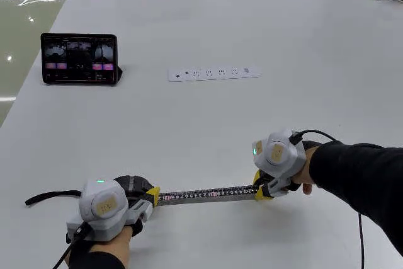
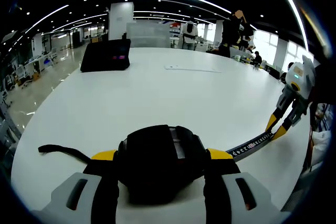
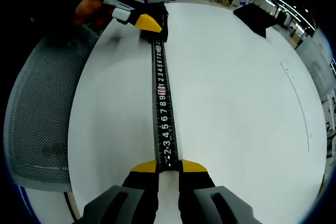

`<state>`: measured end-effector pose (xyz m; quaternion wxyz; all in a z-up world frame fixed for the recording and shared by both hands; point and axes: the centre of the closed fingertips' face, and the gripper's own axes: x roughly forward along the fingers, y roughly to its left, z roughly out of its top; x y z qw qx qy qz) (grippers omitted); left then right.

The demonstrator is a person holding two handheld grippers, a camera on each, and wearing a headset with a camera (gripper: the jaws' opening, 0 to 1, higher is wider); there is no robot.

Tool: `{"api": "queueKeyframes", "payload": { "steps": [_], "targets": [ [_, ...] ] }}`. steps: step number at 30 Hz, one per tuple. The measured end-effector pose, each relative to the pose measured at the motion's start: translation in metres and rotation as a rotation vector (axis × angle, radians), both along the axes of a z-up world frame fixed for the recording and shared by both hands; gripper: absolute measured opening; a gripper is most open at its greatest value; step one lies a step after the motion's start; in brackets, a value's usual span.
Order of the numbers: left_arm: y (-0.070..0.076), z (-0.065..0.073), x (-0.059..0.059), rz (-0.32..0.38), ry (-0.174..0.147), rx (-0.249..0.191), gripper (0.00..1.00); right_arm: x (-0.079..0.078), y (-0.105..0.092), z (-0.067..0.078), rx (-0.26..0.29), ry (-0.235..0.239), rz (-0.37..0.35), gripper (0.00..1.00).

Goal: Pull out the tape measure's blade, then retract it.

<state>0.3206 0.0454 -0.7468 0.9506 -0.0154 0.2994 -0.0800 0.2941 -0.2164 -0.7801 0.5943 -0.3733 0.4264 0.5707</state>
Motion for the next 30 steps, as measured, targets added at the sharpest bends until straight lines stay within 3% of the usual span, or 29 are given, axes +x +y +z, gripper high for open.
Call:
{"api": "queueKeyframes", "payload": {
  "steps": [4, 7, 11, 24, 26, 30],
  "targets": [
    [-0.0001, -0.0004, 0.0000, -0.004, 0.004, -0.001, 0.62, -0.0001, 0.0018, -0.0003, -0.015, 0.000, 0.013, 0.10],
    [-0.0002, -0.0006, 0.0000, -0.005, 0.006, -0.002, 0.62, 0.0001, 0.0021, -0.0006, -0.015, 0.011, -0.032, 0.10],
    [-0.0005, -0.0008, 0.0001, -0.006, 0.009, -0.001, 0.62, 0.0009, 0.0040, -0.0013, -0.030, 0.006, -0.037, 0.10],
    [-0.0008, -0.0015, 0.0001, -0.011, 0.013, -0.006, 0.62, 0.0027, 0.0070, -0.0021, -0.015, -0.006, -0.042, 0.10],
    [-0.0007, -0.0017, 0.0000, -0.010, 0.014, -0.009, 0.62, 0.0027, 0.0080, -0.0023, -0.028, -0.001, -0.073, 0.10],
    [-0.0006, -0.0025, -0.0002, -0.010, 0.027, -0.014, 0.62, 0.0021, 0.0096, -0.0024, -0.049, -0.003, -0.057, 0.11]
  ]
}}
